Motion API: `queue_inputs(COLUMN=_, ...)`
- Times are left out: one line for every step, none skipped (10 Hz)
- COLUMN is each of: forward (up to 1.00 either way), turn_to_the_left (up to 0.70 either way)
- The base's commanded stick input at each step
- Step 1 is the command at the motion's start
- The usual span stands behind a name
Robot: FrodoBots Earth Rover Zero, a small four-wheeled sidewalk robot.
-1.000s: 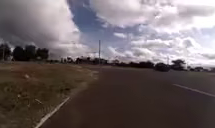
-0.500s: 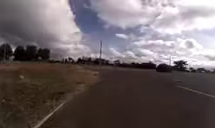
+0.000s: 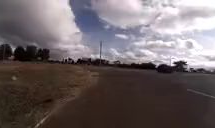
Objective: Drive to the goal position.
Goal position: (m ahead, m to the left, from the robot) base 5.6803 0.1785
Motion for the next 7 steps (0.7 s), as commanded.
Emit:
queue_inputs(forward=0.74, turn_to_the_left=-0.16)
queue_inputs(forward=0.74, turn_to_the_left=-0.26)
queue_inputs(forward=0.73, turn_to_the_left=-0.14)
queue_inputs(forward=0.73, turn_to_the_left=0.0)
queue_inputs(forward=0.74, turn_to_the_left=0.0)
queue_inputs(forward=0.75, turn_to_the_left=-0.07)
queue_inputs(forward=0.74, turn_to_the_left=-0.23)
